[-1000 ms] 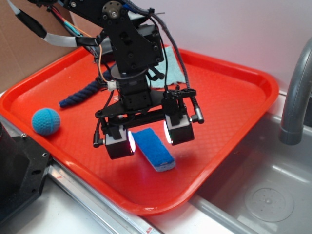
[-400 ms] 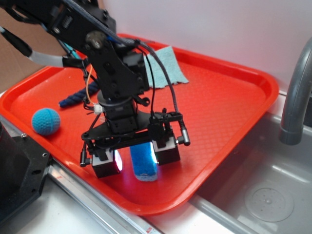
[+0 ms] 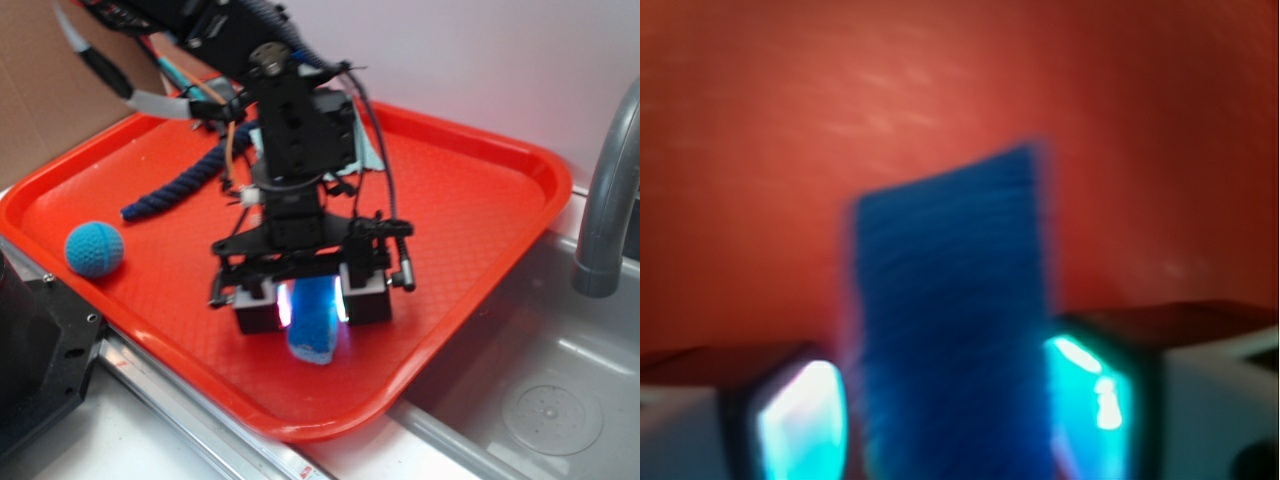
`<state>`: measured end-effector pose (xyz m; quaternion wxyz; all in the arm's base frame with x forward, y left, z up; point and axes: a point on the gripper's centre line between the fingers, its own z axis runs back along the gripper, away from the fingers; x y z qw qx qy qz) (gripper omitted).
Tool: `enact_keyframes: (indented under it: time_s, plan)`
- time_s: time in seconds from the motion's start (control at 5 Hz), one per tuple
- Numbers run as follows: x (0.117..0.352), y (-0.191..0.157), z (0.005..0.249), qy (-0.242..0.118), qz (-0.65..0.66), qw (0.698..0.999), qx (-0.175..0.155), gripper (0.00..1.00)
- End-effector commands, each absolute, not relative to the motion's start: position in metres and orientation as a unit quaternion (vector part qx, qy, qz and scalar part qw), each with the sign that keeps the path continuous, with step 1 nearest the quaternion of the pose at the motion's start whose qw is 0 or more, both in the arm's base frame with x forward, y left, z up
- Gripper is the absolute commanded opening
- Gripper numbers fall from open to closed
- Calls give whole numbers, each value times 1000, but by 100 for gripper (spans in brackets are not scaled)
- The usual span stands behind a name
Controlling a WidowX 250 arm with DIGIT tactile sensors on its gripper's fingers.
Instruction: Grab the blue sponge.
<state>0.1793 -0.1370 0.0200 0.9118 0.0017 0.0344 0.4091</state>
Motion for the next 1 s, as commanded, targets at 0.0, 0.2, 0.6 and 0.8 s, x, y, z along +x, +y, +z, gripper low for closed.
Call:
enact_keyframes:
  time_s: [0.0,0.2,0.6,0.8]
  plan:
    - [219,-108,89,-1,227,974,-10,0]
    - [252,-75,141,-28,105,994,28,0]
    - [281,13,238,-94,81,991,45,0]
    - [279,12,232,-98,81,991,43,0]
